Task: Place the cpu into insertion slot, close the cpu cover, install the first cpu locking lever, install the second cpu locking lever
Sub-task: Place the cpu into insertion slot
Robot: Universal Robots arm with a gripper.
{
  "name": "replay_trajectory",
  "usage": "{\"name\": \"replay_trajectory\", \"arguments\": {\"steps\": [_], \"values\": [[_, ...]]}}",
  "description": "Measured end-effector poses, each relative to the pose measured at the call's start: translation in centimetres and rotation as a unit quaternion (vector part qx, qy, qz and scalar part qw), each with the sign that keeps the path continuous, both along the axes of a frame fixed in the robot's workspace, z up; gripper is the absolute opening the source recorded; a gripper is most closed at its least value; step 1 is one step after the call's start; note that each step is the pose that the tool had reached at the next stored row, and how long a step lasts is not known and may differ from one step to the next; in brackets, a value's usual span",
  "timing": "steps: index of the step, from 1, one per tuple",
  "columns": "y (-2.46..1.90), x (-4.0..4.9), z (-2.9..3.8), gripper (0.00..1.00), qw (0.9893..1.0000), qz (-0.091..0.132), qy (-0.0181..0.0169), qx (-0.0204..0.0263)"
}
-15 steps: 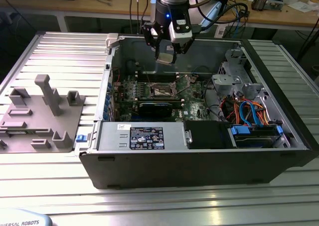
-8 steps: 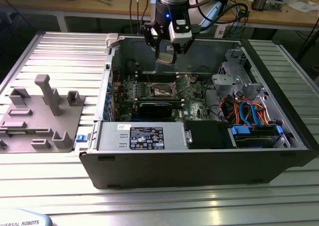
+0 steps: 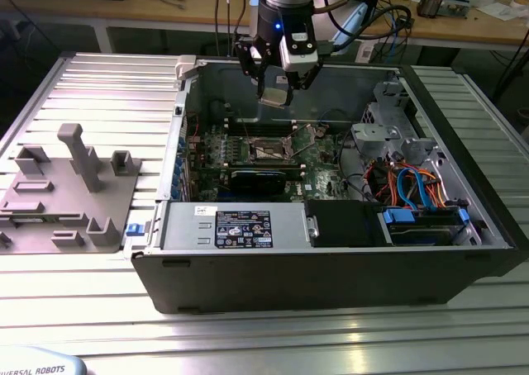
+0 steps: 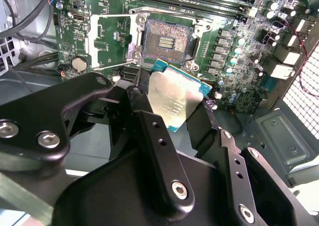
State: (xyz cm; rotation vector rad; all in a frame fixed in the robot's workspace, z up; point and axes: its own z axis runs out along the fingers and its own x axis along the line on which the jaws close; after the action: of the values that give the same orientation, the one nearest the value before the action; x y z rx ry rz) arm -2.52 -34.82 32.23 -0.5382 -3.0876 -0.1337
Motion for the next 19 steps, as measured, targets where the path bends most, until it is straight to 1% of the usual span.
{"name": "replay_trajectory", "arguments": {"steps": [19], "values": [[0.00,0.00,-0.02,0.54,1.0000,-0.010,0.0000,0.0000]]}}
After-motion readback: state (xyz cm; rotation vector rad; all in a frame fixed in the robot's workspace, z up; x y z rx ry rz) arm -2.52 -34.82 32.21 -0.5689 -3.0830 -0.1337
